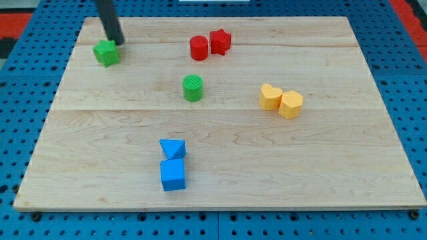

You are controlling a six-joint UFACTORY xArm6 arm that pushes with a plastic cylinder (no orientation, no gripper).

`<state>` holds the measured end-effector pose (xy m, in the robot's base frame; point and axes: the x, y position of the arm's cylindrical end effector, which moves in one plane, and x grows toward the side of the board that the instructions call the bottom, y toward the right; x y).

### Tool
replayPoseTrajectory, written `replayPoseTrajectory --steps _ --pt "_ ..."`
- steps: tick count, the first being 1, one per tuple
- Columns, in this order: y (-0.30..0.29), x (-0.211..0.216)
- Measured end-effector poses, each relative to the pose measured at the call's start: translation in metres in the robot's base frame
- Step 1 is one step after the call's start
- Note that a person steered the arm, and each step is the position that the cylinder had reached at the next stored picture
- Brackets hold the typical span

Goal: Push the green star to the left of the green circle

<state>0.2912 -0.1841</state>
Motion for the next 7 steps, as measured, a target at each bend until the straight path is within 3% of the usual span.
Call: replayPoseTrajectory --steps 1,2,3,4,6,7 --pt "-0.062 0.025" --pt "-0.095 -0.016" --pt "-0.101 0.032" --pt "-0.059 0.093" --pt "-0.004 0.119" --pt "-0.01 0.124"
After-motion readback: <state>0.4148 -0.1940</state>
